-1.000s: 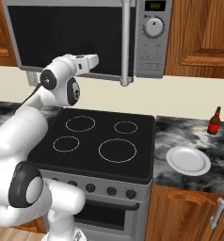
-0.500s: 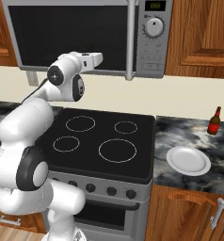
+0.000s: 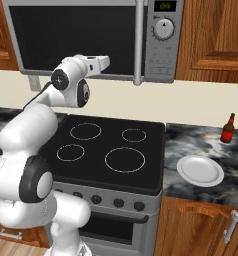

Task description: Pick the cheese from the counter and place it in the microwave. Then turn on the microwave.

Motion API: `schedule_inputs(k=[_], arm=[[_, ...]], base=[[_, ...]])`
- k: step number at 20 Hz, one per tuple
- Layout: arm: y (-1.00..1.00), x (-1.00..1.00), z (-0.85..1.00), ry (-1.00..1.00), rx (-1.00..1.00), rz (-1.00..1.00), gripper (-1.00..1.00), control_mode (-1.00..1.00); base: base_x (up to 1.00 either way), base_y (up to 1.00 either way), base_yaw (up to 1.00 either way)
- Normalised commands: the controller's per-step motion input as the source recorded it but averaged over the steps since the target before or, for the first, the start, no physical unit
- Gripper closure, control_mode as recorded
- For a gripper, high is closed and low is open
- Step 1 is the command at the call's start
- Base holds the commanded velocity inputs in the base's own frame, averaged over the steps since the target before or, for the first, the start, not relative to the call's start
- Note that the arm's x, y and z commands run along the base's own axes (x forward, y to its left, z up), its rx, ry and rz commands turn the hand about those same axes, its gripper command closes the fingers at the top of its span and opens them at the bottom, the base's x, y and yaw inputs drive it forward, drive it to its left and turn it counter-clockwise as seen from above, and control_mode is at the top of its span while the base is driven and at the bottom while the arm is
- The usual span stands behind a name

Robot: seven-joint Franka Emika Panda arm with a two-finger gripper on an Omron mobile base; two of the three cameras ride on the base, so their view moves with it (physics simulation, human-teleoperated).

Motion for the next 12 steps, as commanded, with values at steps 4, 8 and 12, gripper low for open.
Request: schedule_inputs(k=[4,8,12], arm=[[-0.03,-0.01,0.0,0.0,0.01,0.0,-1.0,-1.0],[-0.05,-0.23,0.04,0.0,0.0,0.0,-1.0,-1.0],[-0.11,-0.45,0.13,0.0,0.0,0.0,-1.0,-1.0]], base=[[0.0,0.0,0.0],[0.0,0.0,0.0],[0.0,0.0,0.0]])
